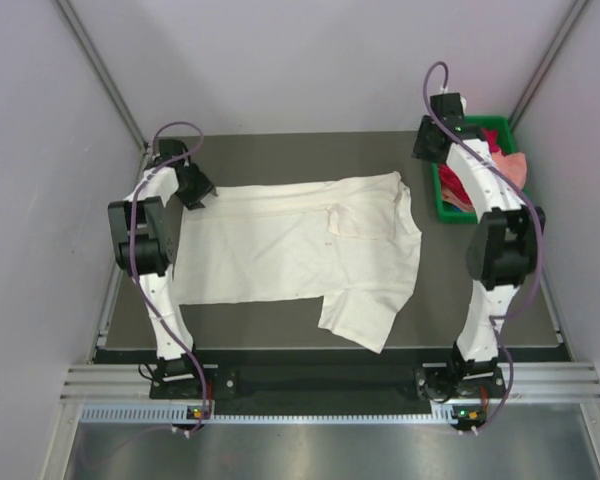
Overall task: Fold and stack the t-shirts
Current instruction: Fold the tshirt
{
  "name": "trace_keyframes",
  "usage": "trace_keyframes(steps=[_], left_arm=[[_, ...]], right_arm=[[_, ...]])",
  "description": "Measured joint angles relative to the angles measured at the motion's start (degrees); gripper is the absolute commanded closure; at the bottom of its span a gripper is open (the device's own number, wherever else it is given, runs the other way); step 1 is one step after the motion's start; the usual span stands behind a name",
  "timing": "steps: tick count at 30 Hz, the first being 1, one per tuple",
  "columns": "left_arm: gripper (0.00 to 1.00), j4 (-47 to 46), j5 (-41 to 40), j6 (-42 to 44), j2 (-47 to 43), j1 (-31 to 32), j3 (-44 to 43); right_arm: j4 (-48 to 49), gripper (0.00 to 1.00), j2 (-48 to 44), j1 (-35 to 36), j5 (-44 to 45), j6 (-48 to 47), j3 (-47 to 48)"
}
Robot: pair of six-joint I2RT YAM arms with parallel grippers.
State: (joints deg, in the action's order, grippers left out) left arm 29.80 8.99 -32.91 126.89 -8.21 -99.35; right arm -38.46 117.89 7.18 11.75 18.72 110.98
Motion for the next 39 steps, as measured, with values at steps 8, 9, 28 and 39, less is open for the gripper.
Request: trace_keyframes(steps=[8, 9, 28, 39], left_arm=[[0.42, 1.9, -5.7, 0.2, -6.7, 7.5, 8.2], [0.43, 1.9, -6.8, 0.3, -7.9, 9.4, 9.3], [0.51, -23.3, 9.3, -8.9, -9.4, 34.6, 21.2], [0.53, -26.4, 9.3, -9.2, -5.5, 37.1, 18.6]], right_arm=[[5.6, 0.60, -17.7, 0.7, -7.5, 5.1, -23.4], [6.6, 0.61, -18.9, 0.9, -8.7, 5.9, -27.1], [20.5, 0.71, -20.6, 4.7, -15.5, 13.7, -47.9], [22.1, 0.71, -20.0, 4.8, -13.3, 16.7, -50.3]])
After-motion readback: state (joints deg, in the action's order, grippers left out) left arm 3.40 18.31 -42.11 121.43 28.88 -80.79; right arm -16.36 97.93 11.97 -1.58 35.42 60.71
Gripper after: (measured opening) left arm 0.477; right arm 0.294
